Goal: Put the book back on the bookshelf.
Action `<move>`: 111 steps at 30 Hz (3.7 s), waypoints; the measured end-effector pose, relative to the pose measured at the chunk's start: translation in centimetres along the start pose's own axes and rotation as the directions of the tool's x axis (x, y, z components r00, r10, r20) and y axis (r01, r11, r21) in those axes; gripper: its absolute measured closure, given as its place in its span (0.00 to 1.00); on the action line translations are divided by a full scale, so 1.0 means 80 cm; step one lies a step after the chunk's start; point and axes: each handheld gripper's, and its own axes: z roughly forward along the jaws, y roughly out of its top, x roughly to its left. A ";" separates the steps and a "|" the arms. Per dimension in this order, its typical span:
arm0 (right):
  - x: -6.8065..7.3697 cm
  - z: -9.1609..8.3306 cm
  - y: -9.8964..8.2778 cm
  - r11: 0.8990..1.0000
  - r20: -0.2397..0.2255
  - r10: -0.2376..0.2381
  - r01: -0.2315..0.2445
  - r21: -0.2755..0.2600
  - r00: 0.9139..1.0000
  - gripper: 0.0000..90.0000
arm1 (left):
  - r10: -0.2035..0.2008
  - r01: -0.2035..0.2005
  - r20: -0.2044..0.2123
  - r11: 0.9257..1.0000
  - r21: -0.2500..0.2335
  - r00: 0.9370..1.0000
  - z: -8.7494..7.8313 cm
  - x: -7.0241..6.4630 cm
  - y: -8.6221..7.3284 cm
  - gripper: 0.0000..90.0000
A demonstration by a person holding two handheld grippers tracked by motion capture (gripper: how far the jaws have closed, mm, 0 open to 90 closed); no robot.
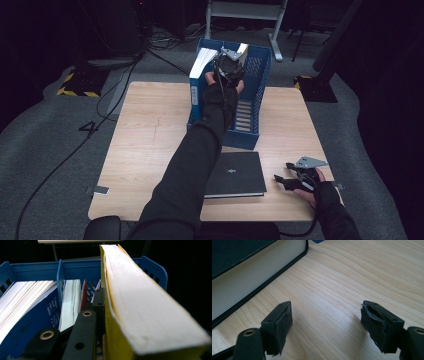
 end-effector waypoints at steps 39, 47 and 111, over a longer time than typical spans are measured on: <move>0.003 -0.001 0.000 1.000 -0.011 -0.021 0.021 -0.003 1.000 0.28 | 0.011 -0.010 -0.063 1.000 0.024 0.998 0.032 -0.019 -0.042 0.82; 0.003 -0.001 0.000 1.000 -0.013 -0.021 0.021 -0.002 1.000 0.28 | 0.000 0.002 -0.054 0.999 0.037 0.999 0.037 -0.018 -0.059 0.82; 0.005 0.001 0.001 1.000 -0.005 -0.027 0.027 -0.004 1.000 0.28 | 0.141 -0.152 0.118 0.984 0.091 0.983 -0.019 -0.001 -0.141 0.53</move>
